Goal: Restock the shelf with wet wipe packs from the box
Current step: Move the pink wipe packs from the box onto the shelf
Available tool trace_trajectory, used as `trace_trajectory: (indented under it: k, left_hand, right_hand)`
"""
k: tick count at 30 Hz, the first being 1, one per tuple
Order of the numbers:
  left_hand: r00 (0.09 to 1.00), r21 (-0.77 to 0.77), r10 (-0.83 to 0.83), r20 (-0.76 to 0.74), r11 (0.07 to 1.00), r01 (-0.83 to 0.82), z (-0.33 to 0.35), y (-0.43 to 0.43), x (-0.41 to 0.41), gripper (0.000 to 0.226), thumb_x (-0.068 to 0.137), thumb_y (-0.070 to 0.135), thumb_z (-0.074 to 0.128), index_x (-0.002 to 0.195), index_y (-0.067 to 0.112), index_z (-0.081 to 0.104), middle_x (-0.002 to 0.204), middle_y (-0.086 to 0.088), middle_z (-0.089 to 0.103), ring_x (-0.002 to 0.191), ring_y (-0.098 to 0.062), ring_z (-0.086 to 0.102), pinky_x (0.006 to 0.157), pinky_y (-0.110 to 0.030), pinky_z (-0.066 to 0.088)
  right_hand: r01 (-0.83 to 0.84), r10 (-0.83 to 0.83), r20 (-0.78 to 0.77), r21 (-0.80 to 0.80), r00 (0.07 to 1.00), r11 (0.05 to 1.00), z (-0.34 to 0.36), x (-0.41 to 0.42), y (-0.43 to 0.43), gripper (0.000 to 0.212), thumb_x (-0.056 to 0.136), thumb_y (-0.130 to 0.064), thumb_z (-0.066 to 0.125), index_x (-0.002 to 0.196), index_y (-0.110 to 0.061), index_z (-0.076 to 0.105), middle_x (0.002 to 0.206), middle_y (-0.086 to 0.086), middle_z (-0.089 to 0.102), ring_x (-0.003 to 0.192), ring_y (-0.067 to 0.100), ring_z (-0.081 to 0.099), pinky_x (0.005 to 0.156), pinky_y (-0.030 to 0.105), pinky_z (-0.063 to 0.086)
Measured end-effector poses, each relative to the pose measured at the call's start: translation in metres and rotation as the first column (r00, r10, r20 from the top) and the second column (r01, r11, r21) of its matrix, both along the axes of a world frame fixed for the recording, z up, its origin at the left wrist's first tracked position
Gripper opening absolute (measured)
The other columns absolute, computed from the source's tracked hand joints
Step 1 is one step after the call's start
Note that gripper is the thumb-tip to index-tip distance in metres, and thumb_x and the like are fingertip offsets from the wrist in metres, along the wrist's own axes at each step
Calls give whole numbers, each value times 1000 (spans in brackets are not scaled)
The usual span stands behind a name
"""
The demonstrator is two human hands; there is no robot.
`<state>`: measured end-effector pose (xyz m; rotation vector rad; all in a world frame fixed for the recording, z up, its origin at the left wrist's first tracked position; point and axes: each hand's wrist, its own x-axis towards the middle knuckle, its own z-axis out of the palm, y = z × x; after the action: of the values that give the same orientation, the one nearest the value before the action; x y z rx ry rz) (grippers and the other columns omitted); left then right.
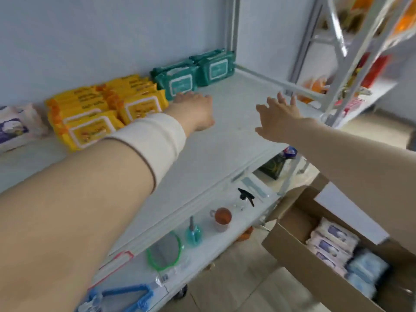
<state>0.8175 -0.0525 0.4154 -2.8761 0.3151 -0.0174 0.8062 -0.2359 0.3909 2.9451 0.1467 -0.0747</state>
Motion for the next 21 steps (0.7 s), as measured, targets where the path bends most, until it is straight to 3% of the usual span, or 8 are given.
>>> trace_trajectory:
  k: [6, 10, 13, 16, 21]
  left_hand:
    - [941, -93, -288, -179, 957, 275, -56, -192, -1, 54, 94, 38, 46, 140, 12, 34, 141, -13, 44, 128, -32, 41, 101, -41, 35]
    - [861, -131, -434, -267, 901, 414, -118, -287, -1, 50, 94, 38, 46, 136, 12, 37, 136, -13, 49, 125, -32, 44, 97, -41, 38]
    - [792, -135, -504, -345, 862, 489, -166, -343, -11, 46, 94, 38, 47, 131, 11, 41, 130, -13, 53, 120, -31, 50, 91, -40, 42]
    - [719, -129, -528, -453, 836, 533, -212, -390, -17, 49, 94, 39, 47, 135, 12, 39, 134, -12, 51, 122, -31, 49, 95, -40, 41]
    - [640, -163, -417, -645, 894, 417, -289, -437, -25, 50, 94, 38, 47, 137, 15, 38, 137, -10, 49, 125, -30, 47, 99, -42, 39]
  right_hand:
    - [228, -228, -118, -12, 967, 974, -51, -32, -171, 52, 94, -38, 44, 139, -13, 39, 146, 16, 32, 138, 36, 23, 112, 54, 20]
    - [334, -339, -203, -60, 918, 941, -116, -69, -261, 54, 95, -39, 41, 143, -15, 34, 148, 12, 33, 140, 33, 23, 113, 54, 17]
    - [469, -468, -319, -78, 824, 880, -167, -111, -314, 51, 94, -38, 43, 140, -17, 38, 146, 11, 36, 140, 32, 23, 113, 53, 19]
    - [586, -548, -444, -64, 709, 808, -212, -154, -356, 52, 95, -35, 42, 142, -15, 35, 148, 12, 32, 142, 33, 19, 114, 52, 17]
    - [685, -557, -583, -1, 591, 728, -286, -193, -394, 52, 93, -41, 44, 138, -15, 39, 140, 9, 44, 133, 29, 35, 108, 40, 30]
